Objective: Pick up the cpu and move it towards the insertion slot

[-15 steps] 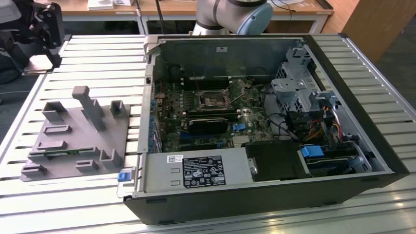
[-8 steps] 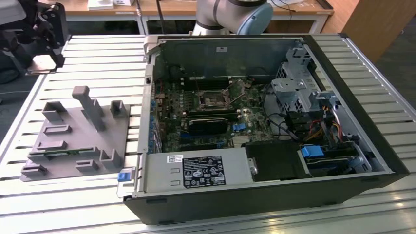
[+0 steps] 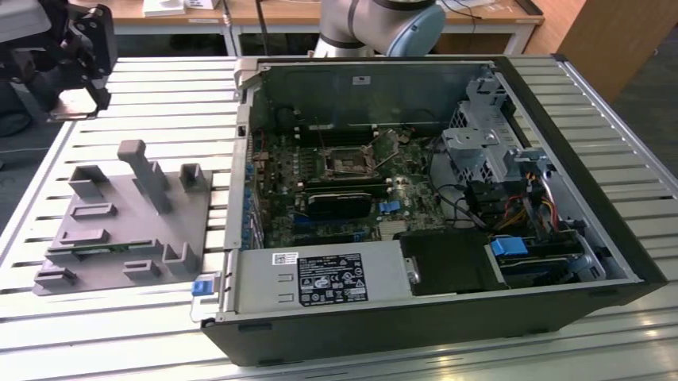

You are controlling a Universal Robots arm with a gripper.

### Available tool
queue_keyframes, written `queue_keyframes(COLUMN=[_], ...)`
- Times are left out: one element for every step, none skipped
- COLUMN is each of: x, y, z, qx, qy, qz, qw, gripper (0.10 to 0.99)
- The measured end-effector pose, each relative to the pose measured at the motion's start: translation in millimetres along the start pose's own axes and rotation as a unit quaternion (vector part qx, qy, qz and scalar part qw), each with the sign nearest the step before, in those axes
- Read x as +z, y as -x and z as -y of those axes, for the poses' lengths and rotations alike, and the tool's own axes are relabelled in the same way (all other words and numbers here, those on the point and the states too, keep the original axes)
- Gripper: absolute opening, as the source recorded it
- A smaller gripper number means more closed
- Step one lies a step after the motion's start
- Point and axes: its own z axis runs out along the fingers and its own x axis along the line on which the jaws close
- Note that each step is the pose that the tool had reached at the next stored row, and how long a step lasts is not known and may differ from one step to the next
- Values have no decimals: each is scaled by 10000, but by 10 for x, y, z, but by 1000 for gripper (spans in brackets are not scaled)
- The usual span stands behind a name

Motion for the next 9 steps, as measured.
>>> queue_keyframes(x=[0,0,0,0,0,0,0,0,-1], y=[6,12,18,24,30,36,42,48,54], z=[0,0,1,1,1,1,1,1,2], qx=[0,0,0,0,0,0,0,0,0], qy=[0,0,0,0,0,0,0,0,0], qz=[0,0,0,0,0,0,0,0,0], qw=[10000,10000,10000,10000,10000,10000,10000,10000,10000], gripper=[541,541,541,541,541,541,541,541,541])
